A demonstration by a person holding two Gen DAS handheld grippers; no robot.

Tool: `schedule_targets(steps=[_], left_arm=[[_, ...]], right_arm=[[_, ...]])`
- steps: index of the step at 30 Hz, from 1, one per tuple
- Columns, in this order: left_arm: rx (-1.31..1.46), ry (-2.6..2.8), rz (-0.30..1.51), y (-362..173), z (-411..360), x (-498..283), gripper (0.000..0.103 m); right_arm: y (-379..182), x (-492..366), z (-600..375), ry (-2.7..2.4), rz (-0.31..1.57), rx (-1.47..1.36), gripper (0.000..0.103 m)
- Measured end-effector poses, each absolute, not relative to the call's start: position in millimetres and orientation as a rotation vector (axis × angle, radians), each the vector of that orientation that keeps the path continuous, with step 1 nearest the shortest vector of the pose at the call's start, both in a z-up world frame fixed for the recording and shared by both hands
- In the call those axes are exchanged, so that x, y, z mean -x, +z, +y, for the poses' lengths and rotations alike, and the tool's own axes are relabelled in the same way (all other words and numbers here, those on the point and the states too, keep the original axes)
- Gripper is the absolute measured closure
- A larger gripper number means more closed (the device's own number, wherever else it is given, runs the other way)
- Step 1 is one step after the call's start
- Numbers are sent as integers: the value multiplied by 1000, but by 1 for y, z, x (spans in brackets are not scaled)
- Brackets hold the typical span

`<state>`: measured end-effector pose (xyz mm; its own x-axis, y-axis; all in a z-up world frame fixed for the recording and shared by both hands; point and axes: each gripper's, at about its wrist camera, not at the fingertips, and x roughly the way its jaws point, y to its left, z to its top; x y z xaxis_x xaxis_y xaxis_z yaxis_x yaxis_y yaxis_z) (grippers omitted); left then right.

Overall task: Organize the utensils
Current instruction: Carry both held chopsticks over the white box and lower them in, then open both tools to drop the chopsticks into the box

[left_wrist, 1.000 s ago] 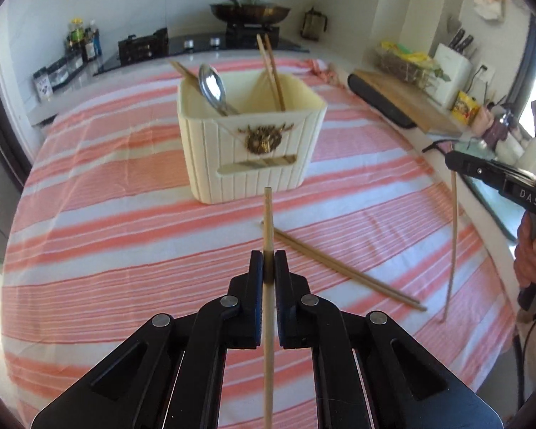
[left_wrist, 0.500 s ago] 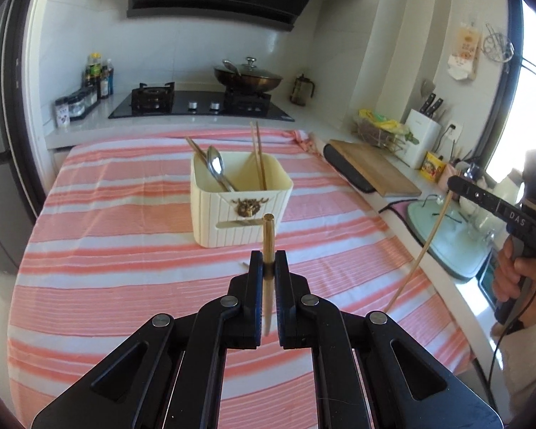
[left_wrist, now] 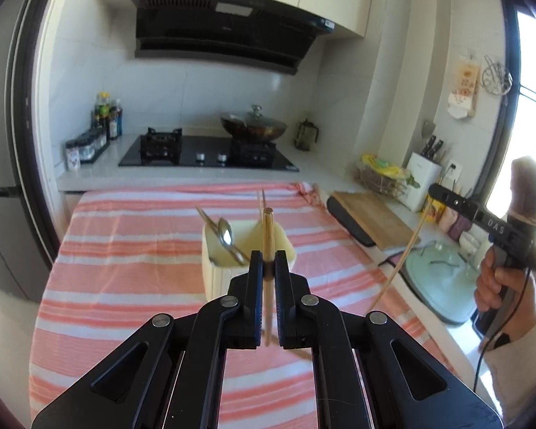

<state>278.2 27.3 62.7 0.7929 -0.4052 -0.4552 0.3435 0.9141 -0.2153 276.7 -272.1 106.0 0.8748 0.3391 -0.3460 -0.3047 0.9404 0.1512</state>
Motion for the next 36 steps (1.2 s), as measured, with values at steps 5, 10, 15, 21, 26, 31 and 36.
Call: schedule_targets(steps=[5, 10, 15, 21, 26, 31, 36], left_arm=[[145, -292, 385, 100, 31, -322, 99], [146, -223, 422, 82, 23, -392, 99], [144, -230, 618, 27, 11, -458, 99], [143, -269, 842, -37, 0, -500, 98], [137, -275, 886, -50, -3, -482, 36], [96, -284, 910, -62, -2, -434, 16], [181, -306, 996, -117, -9, -358, 12]], right_arm=[[138, -319, -257, 323, 271, -99, 97], [135, -366, -233, 331, 171, -107, 97], [82, -430, -200, 349, 303, -50, 97], [18, -487, -187, 406, 559, -41, 97], [1, -494, -197, 429, 632, -106, 68], [4, -456, -229, 418, 636, -102, 59], [-42, -377, -271, 329, 721, -24, 56]])
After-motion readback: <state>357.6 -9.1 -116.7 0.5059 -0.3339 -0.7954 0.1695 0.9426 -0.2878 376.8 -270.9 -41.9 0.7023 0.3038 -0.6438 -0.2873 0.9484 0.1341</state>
